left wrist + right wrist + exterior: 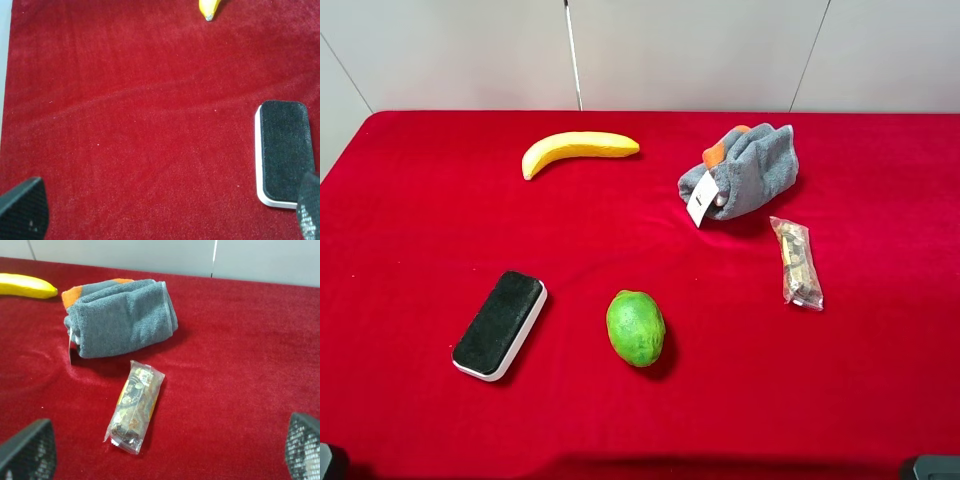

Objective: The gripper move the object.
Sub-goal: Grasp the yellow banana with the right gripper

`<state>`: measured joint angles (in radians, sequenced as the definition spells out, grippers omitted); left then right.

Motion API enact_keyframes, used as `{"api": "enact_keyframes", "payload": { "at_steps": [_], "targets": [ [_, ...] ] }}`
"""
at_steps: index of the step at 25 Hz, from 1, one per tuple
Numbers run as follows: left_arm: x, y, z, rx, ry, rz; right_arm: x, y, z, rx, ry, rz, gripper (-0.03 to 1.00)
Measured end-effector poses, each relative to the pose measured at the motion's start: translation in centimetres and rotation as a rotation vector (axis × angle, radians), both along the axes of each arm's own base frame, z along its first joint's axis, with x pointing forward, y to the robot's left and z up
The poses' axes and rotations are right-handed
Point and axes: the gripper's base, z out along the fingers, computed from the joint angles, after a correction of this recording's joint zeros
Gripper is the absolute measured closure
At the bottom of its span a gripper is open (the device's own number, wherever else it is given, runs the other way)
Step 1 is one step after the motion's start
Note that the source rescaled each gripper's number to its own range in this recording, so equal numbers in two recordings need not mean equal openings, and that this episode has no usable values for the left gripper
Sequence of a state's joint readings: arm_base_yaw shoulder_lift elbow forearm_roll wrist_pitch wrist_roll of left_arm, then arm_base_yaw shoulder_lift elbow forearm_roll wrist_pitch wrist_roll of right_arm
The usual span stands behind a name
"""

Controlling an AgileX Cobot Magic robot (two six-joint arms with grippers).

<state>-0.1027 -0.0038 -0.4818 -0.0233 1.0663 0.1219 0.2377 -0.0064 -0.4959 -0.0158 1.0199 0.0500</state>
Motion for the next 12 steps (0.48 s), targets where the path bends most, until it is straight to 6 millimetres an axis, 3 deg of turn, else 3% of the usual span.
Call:
{"api": "enact_keyframes", "payload": {
  "at_steps": [5, 12],
  "targets": [
    [0.0, 0.0, 0.0, 0.0, 0.0, 0.0, 0.2, 0.1, 0.2, -0.002, 0.016, 0.001, -0.03],
    [0.0, 0.0, 0.0, 0.0, 0.0, 0.0, 2.0, 0.5, 2.6, -0.017, 0.086, 0.002, -0.03]
  ]
}}
